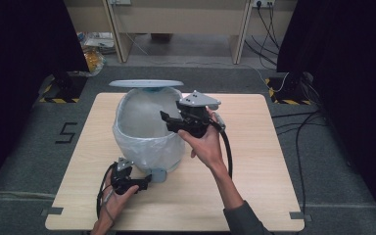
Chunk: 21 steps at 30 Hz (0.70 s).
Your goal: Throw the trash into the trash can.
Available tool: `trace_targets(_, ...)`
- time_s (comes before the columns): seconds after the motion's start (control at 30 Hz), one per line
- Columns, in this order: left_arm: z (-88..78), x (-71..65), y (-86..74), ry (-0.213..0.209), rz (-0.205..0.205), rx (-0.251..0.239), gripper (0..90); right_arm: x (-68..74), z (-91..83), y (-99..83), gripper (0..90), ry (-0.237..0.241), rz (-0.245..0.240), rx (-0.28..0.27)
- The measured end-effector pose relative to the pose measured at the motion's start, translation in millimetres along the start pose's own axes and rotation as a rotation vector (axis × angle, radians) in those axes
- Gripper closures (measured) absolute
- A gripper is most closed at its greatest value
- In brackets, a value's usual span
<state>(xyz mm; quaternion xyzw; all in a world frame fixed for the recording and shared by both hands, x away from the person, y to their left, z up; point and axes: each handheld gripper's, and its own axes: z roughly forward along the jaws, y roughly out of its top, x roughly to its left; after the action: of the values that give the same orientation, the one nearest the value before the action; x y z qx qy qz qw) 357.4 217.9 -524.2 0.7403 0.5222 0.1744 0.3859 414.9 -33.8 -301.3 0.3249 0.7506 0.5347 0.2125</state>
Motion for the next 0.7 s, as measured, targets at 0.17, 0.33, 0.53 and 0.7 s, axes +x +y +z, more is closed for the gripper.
trace_targets(0.17, 0.0, 0.1, 0.0, 0.0, 0.001, 0.001, 0.6, -12.2, -13.6, -7.6, 33.1, -0.041, 0.013, -0.005)
trace_targets(0.33, -0.2, 0.2, 0.1, -0.002, 0.0, 0.004, 0.6, -19.1, -22.6, -13.6, 29.7, -0.063, 0.025, -0.011)
trace_targets(0.53, -0.2, 0.1, 0.1, -0.002, -0.003, 0.004, 0.6, -31.7, -32.8, -25.3, 23.9, -0.094, 0.047, -0.013)
trace_targets(0.7, -0.1, 0.1, 0.1, -0.003, -0.003, 0.004, 0.6, -41.5, -39.8, -36.5, 22.5, -0.121, 0.062, -0.006)
